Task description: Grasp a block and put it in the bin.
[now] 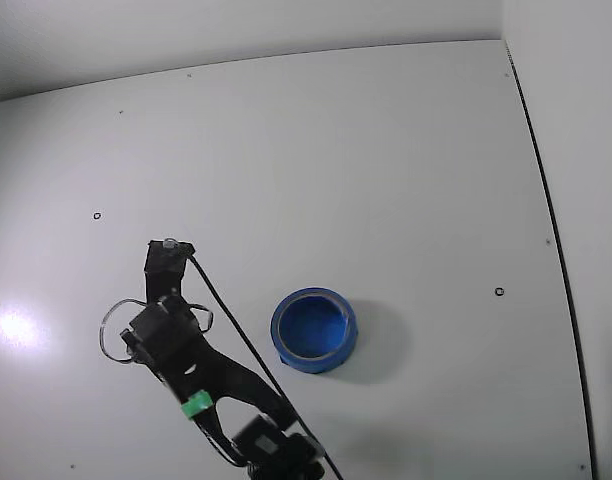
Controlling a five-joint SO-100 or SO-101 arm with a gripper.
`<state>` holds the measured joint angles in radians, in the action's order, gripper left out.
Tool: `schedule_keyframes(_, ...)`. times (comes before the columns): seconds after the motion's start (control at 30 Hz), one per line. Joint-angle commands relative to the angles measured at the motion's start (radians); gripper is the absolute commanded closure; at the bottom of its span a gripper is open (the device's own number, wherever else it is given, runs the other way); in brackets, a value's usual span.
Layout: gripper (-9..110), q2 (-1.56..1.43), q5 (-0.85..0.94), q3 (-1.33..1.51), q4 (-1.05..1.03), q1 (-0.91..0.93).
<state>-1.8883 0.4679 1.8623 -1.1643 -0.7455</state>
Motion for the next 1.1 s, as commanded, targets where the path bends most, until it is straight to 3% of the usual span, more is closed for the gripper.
schedule_keyframes(0.0,72,0.054,0.000,-0.144,0.015,-0.006)
schedule_keyframes(1.07,72,0.489,0.012,-0.456,0.017,0.006)
